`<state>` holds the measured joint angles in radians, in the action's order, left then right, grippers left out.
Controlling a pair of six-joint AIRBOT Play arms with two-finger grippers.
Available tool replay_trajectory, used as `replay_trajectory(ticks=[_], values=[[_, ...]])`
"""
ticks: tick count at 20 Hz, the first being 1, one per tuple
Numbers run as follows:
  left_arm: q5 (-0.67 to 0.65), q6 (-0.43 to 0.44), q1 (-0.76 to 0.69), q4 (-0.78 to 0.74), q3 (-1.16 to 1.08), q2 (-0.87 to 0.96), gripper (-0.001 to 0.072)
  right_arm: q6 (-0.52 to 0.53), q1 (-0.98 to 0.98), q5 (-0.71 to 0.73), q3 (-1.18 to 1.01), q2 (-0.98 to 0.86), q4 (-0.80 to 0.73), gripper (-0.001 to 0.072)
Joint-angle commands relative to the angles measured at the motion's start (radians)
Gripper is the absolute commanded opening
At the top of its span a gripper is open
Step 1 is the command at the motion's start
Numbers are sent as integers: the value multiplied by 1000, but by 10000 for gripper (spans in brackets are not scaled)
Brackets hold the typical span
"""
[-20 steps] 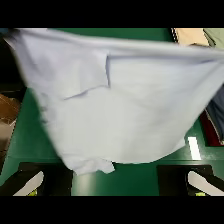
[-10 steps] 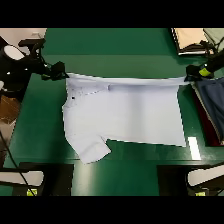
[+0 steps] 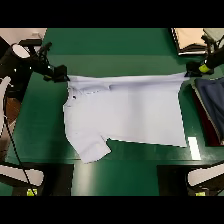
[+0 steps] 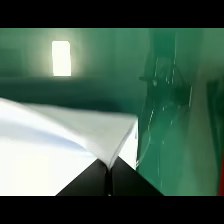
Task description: Fold the shirts.
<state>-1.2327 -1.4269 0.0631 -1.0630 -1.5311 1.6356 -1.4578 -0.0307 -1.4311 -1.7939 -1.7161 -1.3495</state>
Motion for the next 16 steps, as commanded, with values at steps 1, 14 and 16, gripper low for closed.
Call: replay_trajectory(ticks=[1,14,16], values=[[-37,5,1,-22,98,3,24,2,3,72,197,70,-5,15],[-109,-48,1,-171,355,-250,519,37,13,43,515,317,138,384],[-91,-75,1,-186,544,-411,519,38,-3,52,618,435,152,383]])
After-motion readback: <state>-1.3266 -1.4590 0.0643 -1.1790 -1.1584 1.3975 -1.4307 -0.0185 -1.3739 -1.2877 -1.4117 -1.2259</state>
